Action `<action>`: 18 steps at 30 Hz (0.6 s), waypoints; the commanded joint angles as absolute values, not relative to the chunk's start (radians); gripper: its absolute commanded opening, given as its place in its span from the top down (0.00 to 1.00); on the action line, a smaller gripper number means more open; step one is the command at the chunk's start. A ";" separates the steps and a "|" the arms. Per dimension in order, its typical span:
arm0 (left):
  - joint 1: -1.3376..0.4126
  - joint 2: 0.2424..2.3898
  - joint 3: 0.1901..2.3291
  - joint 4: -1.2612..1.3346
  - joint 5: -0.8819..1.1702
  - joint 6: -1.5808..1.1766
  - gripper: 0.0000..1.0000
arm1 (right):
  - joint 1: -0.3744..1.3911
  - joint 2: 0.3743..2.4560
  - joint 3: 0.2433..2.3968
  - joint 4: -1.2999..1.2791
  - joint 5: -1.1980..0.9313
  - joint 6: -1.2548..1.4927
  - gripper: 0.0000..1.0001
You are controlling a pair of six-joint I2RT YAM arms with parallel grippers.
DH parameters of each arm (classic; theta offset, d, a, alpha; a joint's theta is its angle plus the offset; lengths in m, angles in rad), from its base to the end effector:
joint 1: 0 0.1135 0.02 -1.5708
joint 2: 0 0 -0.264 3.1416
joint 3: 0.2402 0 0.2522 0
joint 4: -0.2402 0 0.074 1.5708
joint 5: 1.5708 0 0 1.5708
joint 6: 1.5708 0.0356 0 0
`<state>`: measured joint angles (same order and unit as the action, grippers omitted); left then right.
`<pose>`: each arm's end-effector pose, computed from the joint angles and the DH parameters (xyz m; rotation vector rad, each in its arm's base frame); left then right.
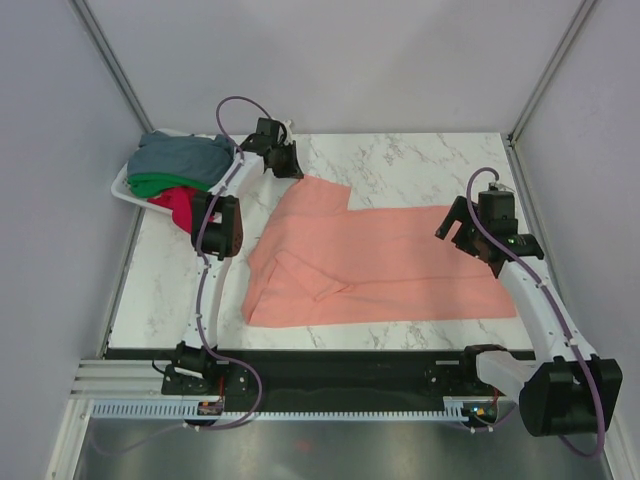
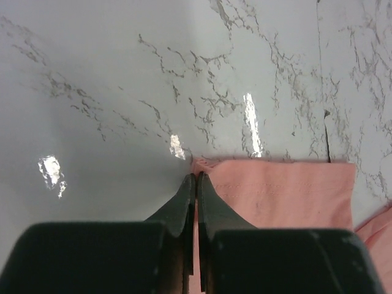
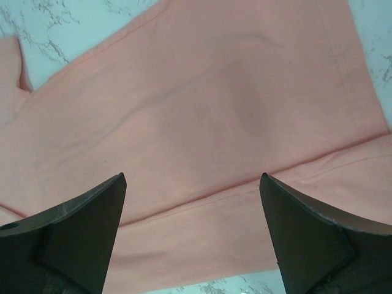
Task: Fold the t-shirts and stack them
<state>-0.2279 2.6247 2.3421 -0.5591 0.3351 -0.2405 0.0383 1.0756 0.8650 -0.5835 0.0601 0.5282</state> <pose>0.5557 -0.1409 0.1530 0.1420 2.4392 -0.6171 0.2233 0.0064 0.2751 0.6036 2.2943 0.2028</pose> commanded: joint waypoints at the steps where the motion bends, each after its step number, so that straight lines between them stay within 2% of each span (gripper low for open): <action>1: -0.250 2.609 2.316 -0.591 0.330 -0.216 0.98 | 0.043 1.130 0.931 -0.523 0.115 0.538 0.02; 5: -0.250 2.461 2.232 -0.621 0.256 -0.296 0.98 | 0.029 1.311 1.034 -0.517 0.161 0.508 0.02; 9: -0.250 2.298 2.083 -0.649 0.203 -0.351 0.98 | -0.061 1.472 1.156 -0.517 0.095 0.503 0.03; 13: -0.268 2.168 1.942 -0.695 0.215 -0.402 0.98 | -0.103 1.613 1.236 -0.494 0.181 0.505 0.05; 18: -0.321 2.100 1.856 -0.707 0.207 -0.388 0.98 | -0.159 1.883 1.435 -0.479 0.160 0.525 0.17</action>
